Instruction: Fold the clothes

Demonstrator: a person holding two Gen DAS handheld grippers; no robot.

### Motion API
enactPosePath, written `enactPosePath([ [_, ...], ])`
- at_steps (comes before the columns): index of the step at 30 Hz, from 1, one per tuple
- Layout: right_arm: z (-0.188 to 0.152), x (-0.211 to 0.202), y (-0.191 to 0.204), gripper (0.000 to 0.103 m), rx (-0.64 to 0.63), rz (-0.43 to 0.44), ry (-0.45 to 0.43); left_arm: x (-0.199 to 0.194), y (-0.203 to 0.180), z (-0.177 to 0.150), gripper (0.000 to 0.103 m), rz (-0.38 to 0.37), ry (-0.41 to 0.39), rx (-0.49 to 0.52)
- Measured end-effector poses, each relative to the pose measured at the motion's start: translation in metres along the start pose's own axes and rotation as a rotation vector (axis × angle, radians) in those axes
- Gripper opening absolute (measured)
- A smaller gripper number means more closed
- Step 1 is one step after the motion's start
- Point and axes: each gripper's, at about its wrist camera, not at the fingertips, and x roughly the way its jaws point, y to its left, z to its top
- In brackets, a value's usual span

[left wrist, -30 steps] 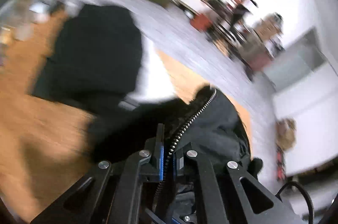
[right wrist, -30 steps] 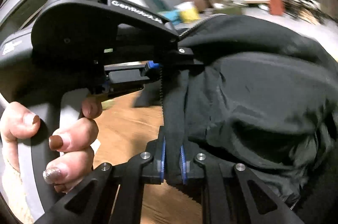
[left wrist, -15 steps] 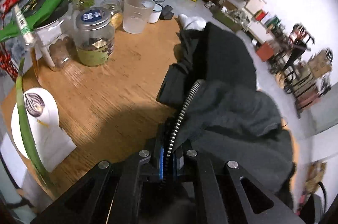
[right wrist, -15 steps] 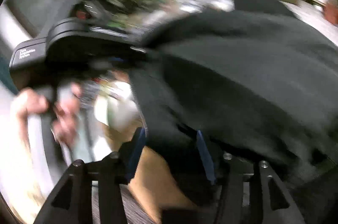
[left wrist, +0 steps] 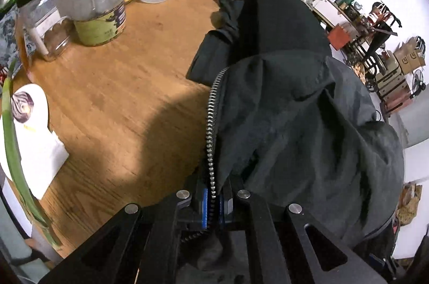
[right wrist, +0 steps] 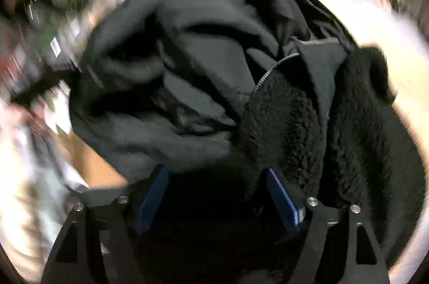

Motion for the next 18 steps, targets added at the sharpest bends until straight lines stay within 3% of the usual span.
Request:
enactPosePath([
  [3, -0.017, 0.039, 0.029, 0.076, -0.204, -0.225, 0.041, 0.000, 0.007, -0.004, 0.005, 0.003, -0.001, -0.008],
  [4, -0.029, 0.047, 0.039, 0.061, -0.286, -0.292, 0.029, -0.001, 0.009, -0.004, 0.005, 0.005, -0.003, -0.006],
  [6, -0.060, 0.049, 0.045, 0.041, -0.429, -0.395, -0.019, -0.004, 0.015, -0.006, 0.005, 0.003, -0.007, 0.002],
  [8, -0.077, 0.036, 0.016, 0.033, -0.359, -0.346, -0.011, -0.009, 0.022, -0.007, 0.005, -0.024, -0.002, 0.007],
  [11, -0.090, 0.004, -0.051, 0.026, -0.129, -0.303, -0.013, -0.020, 0.029, -0.011, 0.005, -0.069, -0.003, 0.021],
  [18, -0.131, -0.059, -0.204, 0.020, 0.298, -0.649, -0.061, -0.037, 0.016, -0.007, 0.005, -0.012, -0.055, 0.100],
])
